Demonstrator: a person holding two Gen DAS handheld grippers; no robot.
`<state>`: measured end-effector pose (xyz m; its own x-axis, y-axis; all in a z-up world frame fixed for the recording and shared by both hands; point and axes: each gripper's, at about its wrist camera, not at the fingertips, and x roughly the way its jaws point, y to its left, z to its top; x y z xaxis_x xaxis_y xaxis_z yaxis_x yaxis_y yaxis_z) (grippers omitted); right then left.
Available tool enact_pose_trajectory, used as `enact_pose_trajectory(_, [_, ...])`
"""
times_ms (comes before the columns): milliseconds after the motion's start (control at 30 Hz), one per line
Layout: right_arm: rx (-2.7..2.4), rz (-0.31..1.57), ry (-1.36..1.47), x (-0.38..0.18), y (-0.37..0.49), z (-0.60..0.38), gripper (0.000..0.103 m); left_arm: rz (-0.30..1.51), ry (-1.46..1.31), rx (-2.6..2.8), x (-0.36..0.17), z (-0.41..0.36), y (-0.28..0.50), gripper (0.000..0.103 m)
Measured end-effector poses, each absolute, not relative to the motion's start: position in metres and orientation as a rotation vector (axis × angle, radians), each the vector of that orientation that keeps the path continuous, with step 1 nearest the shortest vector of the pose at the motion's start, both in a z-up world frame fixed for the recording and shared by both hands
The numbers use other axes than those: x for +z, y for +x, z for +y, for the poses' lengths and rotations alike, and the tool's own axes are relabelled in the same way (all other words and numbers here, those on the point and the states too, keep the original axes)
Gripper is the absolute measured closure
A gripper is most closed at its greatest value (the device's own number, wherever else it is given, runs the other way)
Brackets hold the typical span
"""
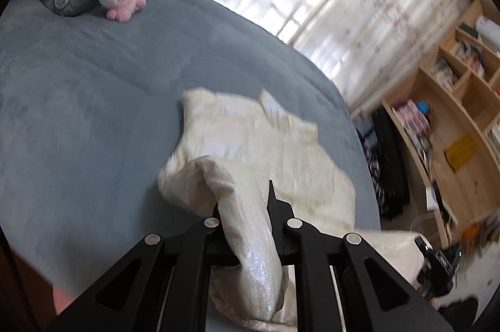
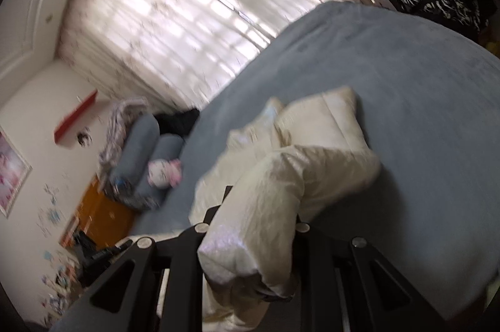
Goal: Fold large clothes
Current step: 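Lift the hem and fold it toward the collar with both grippers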
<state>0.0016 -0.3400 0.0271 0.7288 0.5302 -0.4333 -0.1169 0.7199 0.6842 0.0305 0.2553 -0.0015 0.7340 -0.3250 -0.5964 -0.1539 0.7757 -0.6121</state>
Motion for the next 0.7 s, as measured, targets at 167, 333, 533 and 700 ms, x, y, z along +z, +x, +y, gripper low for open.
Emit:
enact_pose_trajectory(167, [0.351,0.637,0.782,0.018,0.072,-0.353,0.081,0.744,-0.748,-0.030,-0.017,0.278,0.118,0.094])
enact_pose_trajectory(333, [0.258,0.699,0.726,-0.004,0.160,-0.336,0.081,0.813,-0.744,0.066,-0.054,0.276,0.207,0.093])
enact_pose_trajectory(533, [0.164,0.778,0.740,-0.044,0.232,-0.332,0.079,0.875,-0.747,0.142,-0.099,0.273,0.269,0.091])
enact_pose_trajectory(700, [0.112,0.869,0.807,-0.076,0.268,-0.338,0.067,0.956,-0.747,0.169,-0.120,0.264,0.300,0.083])
